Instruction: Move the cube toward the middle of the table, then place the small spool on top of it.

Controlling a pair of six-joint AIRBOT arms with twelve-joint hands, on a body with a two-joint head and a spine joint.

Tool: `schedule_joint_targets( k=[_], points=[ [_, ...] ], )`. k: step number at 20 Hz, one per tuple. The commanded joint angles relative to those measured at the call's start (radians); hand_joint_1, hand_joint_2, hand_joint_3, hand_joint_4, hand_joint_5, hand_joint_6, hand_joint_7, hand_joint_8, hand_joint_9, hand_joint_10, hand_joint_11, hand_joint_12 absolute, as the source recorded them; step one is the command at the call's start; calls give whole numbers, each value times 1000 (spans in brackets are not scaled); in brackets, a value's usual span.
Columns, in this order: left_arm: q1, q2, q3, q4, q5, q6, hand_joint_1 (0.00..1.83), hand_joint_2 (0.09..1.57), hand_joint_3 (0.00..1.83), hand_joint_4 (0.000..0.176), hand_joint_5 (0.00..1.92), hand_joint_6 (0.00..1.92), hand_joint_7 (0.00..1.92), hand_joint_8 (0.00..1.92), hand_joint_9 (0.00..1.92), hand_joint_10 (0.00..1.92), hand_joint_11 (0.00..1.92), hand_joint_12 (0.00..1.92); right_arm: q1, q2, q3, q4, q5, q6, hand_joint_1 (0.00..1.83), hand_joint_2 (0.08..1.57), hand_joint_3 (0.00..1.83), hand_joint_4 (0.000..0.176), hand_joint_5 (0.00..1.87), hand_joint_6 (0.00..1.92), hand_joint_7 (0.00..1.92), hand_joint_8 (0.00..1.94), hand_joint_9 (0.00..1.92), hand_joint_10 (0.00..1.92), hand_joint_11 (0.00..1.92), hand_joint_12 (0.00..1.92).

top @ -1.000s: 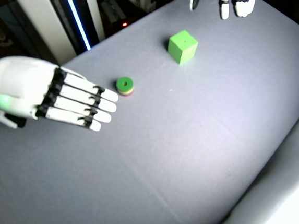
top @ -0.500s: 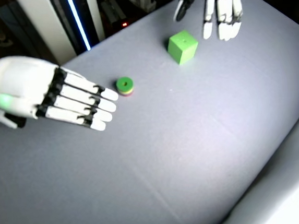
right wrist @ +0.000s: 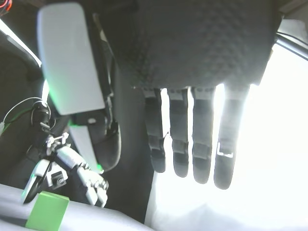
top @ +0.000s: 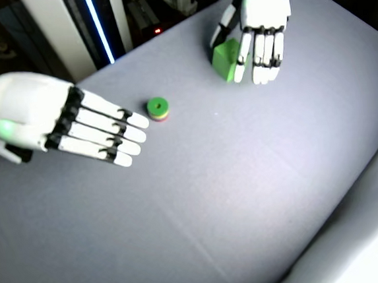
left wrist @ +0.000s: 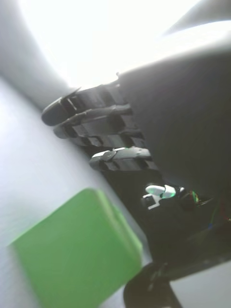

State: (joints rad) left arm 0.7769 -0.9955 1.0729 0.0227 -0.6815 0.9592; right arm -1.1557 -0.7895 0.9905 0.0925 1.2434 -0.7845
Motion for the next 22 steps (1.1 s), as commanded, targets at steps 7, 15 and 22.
schedule_joint_targets(
  k=[7,15,22],
  points=[
    [-57,-13,23,-10,-138,-3,1216,1133,1,0,948,961,948,1127,969,968,814,1344,11,-11,13,19,114,6,757,1313,3,0,465,0,439,0,470,0,275,591],
    [-239,-136,139,63,-33,-17,1372,1133,0,0,924,776,921,1133,894,1306,770,1154,39,-25,29,14,111,6,939,1287,0,0,548,8,542,16,511,13,212,725],
    [-292,-269,224,102,-5,-97,1362,1096,5,0,972,819,999,1001,993,1056,779,1018,89,-47,43,-20,111,6,566,1458,2,0,319,0,373,2,349,0,84,663]
  ],
)
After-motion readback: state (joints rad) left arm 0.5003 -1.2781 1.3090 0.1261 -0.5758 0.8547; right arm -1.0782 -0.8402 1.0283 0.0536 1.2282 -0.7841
